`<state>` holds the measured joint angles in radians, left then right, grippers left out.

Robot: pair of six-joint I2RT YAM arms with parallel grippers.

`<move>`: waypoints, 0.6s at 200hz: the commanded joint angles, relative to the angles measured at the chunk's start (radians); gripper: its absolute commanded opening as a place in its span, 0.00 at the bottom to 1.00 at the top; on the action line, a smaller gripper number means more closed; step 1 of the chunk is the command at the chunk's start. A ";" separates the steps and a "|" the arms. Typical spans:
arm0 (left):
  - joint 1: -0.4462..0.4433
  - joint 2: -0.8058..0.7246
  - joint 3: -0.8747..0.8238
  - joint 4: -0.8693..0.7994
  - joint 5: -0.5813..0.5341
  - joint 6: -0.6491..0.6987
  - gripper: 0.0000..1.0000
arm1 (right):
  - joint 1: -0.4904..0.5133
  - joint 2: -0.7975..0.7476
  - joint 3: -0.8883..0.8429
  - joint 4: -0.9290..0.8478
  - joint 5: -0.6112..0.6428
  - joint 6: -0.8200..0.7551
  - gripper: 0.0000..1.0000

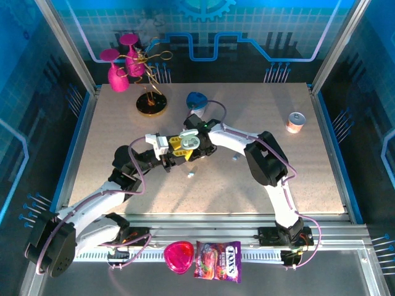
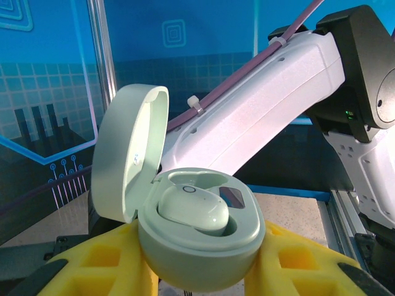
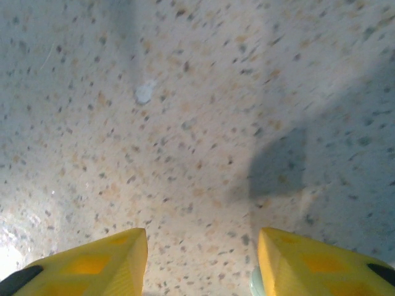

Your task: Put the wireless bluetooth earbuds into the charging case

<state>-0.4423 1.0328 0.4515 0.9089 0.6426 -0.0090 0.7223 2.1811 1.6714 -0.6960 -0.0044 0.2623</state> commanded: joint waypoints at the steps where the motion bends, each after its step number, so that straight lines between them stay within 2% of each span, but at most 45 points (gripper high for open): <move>1: 0.002 -0.020 0.000 0.001 0.009 0.000 0.32 | 0.015 -0.061 -0.023 -0.053 0.017 -0.020 0.50; 33: 0.002 -0.023 0.000 0.003 0.011 -0.002 0.32 | 0.009 -0.191 -0.184 0.153 0.000 0.039 0.52; 67: 0.002 -0.031 0.001 -0.007 0.010 0.003 0.32 | -0.034 -0.309 -0.381 0.370 -0.004 0.208 0.55; 98: 0.001 -0.025 0.001 -0.004 0.011 0.003 0.32 | -0.063 -0.371 -0.520 0.490 -0.017 0.415 0.52; 120: 0.001 -0.020 0.001 0.004 0.013 0.000 0.32 | -0.087 -0.353 -0.553 0.513 -0.067 0.485 0.50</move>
<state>-0.4423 1.0195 0.4515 0.8948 0.6430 -0.0086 0.6575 1.8259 1.1545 -0.2749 -0.0196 0.5892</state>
